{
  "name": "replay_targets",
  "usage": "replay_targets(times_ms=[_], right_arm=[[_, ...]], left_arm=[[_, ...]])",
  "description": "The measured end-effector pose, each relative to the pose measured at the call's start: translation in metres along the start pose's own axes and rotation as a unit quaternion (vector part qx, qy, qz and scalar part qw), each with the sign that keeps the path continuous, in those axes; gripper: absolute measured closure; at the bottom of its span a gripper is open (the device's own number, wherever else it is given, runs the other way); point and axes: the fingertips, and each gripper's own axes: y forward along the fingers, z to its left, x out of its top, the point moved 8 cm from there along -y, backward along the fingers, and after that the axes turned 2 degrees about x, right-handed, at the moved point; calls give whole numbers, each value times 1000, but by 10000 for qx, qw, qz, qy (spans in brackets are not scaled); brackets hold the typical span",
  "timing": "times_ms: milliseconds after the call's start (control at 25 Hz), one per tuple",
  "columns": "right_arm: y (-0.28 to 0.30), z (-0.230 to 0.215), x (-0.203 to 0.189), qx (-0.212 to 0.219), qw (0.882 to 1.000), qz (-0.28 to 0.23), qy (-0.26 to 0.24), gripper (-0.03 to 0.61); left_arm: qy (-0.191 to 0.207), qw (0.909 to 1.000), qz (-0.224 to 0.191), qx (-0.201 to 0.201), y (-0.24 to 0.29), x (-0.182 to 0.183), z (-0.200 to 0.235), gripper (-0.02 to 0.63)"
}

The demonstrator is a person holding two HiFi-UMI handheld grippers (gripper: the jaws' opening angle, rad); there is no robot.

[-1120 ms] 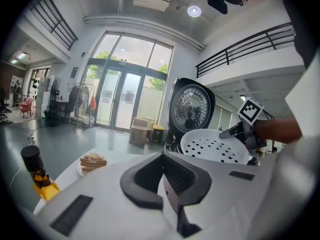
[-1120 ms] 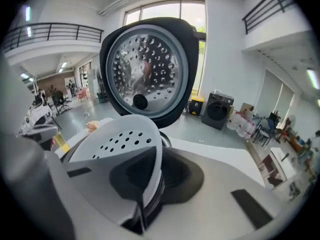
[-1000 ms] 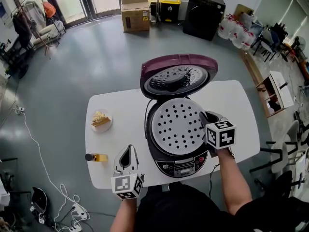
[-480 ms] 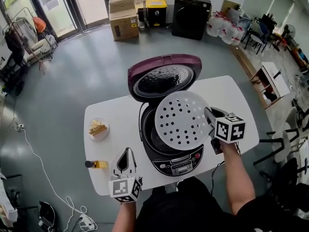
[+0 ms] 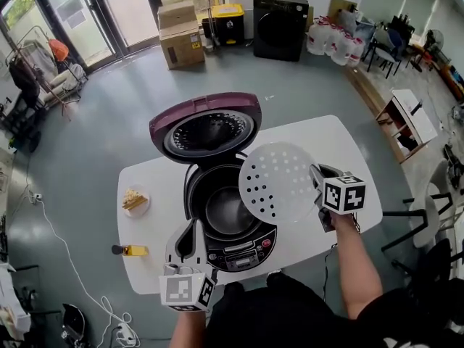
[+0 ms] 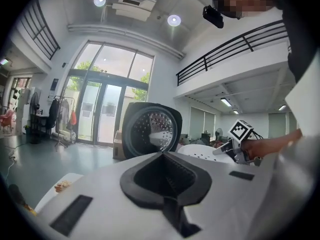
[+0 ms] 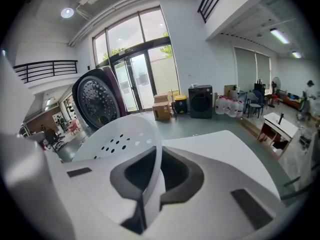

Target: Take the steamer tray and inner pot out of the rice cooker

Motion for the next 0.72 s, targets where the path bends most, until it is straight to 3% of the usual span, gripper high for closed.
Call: replay_targets(times_ms=[720], right_arm=[[8,-126,-48,-156,9980,295,535,558]], left_arm=[[143,9991,-35,-397,64,-1,-108,614]])
